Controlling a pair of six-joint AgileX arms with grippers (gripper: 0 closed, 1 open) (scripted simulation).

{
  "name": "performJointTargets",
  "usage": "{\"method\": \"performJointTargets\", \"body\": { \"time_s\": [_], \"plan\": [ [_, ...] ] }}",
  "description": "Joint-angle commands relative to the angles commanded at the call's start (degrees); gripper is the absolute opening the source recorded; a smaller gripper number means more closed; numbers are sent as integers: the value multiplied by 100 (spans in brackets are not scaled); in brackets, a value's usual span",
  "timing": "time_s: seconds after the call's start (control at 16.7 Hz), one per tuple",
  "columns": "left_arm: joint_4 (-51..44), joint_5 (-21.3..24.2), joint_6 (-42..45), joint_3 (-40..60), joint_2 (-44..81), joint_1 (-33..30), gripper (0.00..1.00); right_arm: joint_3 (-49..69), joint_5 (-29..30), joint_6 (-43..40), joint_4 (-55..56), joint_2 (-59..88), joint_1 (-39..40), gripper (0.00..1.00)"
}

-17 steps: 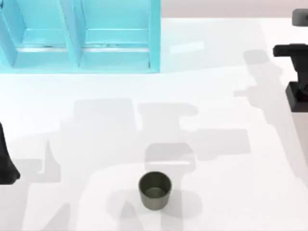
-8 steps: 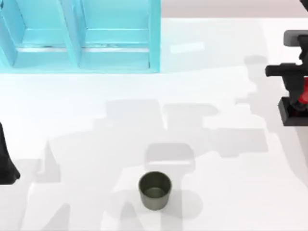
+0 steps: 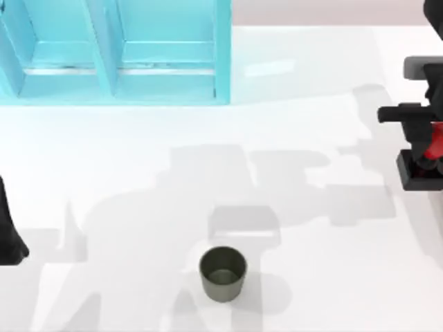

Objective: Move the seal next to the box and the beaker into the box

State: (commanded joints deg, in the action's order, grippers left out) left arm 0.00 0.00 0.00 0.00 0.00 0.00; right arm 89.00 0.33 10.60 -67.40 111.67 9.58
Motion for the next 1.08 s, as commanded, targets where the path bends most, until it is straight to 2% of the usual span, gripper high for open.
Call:
{"method": "performJointTargets", "body": {
  "time_s": [0.72,1.08],
  "plan": [
    [0,0,0,0,0,0,100,0,0,0,0,0,0,98],
    [0,0,0,0,0,0,100,0,0,0,0,0,0,100]
  ]
}}
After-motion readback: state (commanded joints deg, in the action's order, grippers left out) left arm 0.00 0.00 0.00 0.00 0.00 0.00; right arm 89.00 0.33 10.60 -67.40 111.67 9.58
